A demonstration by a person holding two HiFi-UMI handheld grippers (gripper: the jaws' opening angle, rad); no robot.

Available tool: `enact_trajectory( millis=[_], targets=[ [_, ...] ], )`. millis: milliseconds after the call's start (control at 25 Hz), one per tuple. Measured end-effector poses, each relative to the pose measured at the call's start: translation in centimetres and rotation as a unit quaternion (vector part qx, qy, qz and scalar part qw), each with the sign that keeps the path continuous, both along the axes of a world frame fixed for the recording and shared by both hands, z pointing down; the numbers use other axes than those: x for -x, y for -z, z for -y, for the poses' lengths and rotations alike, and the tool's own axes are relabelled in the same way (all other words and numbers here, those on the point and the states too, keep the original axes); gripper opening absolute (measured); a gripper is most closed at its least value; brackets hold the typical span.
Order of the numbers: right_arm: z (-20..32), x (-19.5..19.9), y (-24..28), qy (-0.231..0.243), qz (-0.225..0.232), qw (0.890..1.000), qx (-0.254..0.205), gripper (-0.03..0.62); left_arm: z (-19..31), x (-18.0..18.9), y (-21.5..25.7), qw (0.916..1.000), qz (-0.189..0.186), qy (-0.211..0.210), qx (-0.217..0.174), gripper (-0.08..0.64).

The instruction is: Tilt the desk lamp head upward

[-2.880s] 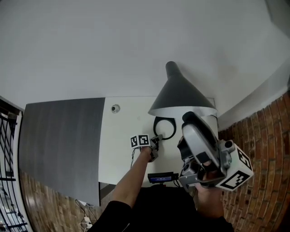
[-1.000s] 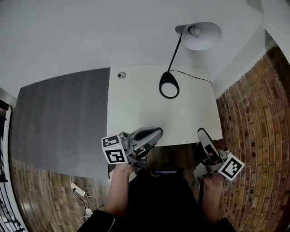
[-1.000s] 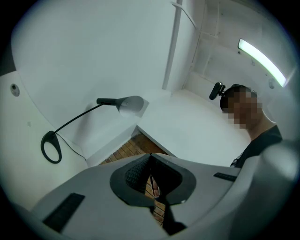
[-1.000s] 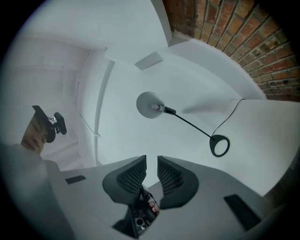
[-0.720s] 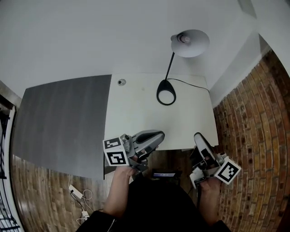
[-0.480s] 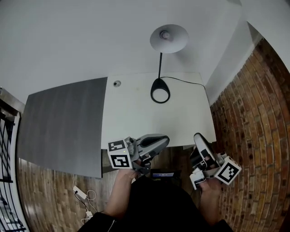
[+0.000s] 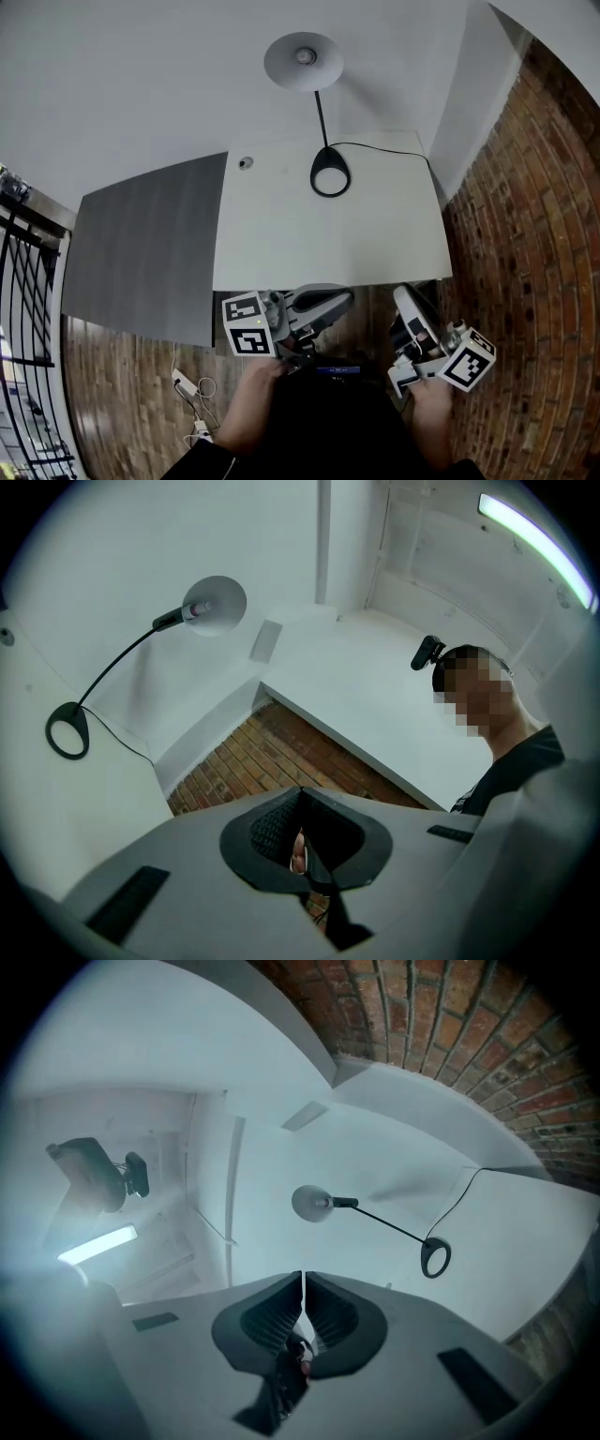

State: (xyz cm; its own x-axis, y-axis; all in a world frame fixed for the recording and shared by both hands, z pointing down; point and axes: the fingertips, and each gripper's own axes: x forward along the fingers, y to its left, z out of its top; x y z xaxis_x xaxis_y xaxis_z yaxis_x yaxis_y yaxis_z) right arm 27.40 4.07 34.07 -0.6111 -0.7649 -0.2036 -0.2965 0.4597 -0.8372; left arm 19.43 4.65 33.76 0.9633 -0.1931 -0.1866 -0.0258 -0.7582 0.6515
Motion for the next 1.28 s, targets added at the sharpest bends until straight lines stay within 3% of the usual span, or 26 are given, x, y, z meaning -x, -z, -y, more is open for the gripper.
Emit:
enact_trajectory(
  millis=[280,520,1280],
  targets=[
    [-1.2,0.0,0.0,0.022,0.008,0.999,-0.024,0.015,-2.2,-0.1,-0.2,0.9997,0.016,0.016,0.003,0.010],
    [-2.2,2.1,1.5,0.039,0.003,0.998,-0.053,0.014,-2.4,1.4,0.4,0.9997,0.000,0.024,0.002,0.010],
    [-2.0,8.0,1.4,0.051,-0.036,0.998,-0.028,0.014,-1.0,7.6,0.1,0.9969,-0.065,0.042,0.018,0.009]
  ],
)
